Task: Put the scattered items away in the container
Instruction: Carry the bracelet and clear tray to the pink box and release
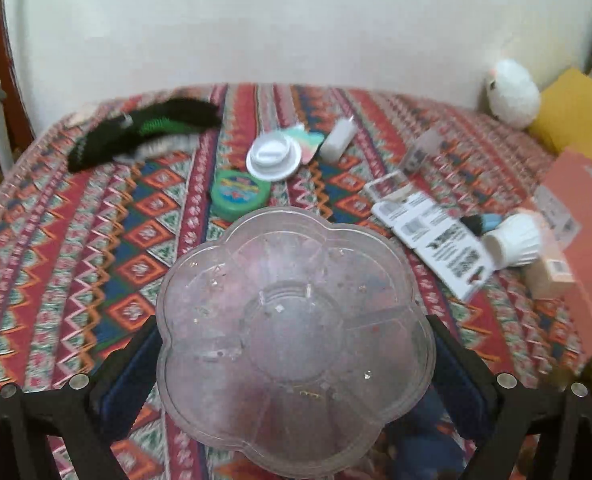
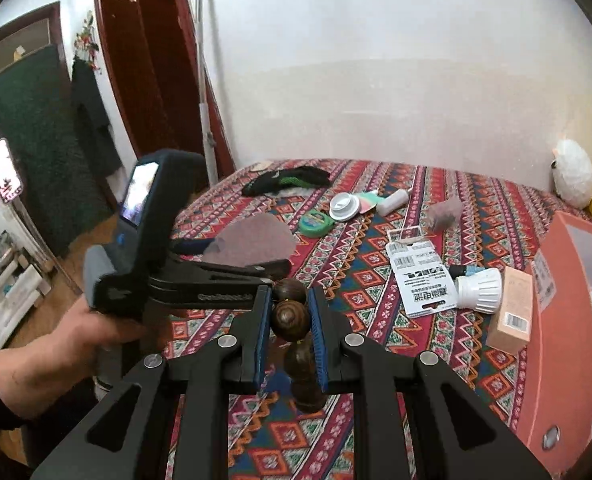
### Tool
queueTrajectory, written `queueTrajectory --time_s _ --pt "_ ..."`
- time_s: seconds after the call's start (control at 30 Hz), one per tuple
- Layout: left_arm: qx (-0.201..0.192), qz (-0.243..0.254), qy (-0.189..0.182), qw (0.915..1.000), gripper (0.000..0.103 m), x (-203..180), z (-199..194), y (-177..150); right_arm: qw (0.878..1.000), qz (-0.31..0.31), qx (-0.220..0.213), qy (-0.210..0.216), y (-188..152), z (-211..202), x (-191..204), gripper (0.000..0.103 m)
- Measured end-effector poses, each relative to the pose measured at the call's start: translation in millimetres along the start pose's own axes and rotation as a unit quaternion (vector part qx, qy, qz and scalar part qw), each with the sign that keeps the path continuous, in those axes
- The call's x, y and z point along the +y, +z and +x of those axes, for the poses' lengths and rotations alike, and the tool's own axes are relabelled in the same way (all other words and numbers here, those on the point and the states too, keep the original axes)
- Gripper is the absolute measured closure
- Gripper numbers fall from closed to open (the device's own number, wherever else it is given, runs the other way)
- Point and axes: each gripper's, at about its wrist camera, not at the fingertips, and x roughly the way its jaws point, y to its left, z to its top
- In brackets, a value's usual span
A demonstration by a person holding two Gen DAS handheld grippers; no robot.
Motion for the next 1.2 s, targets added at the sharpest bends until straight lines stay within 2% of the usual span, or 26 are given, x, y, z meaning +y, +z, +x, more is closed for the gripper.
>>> queueTrajectory --time_s 0.3,0.5,0.83,1.07,1.2 --pt "-0.05 0.027 -0.03 0.9979 0.004 -28.8 -86.4 -12.4 0.998 -0.015 -0.039 -0.047 -14.5 -82.1 20.5 0.083" --pt "-0.077 0.059 -0.056 0.9937 0.004 -59.1 -126.3 -19.2 0.995 -0.019 -0.072 -0.067 -18.0 -139.4 33.4 0.083" --pt "-0.114 0.114 -0.097 0.9821 0.003 -122.7 -170.1 -18.1 0.987 -0.025 -0.118 -0.108 -26.6 -232.4 37.6 0.083" --pt "-0.131 0.152 -0.123 0.9718 0.003 -175.2 -187.8 -10.2 0.979 -0.012 -0.138 -0.149 -36.5 -286.5 25.1 0.083" --pt "-0.137 0.171 -0.139 0.9658 0.003 -207.5 -192.8 -4.6 0.974 0.0 -0.146 -0.175 -41.7 -308.7 4.4 0.083"
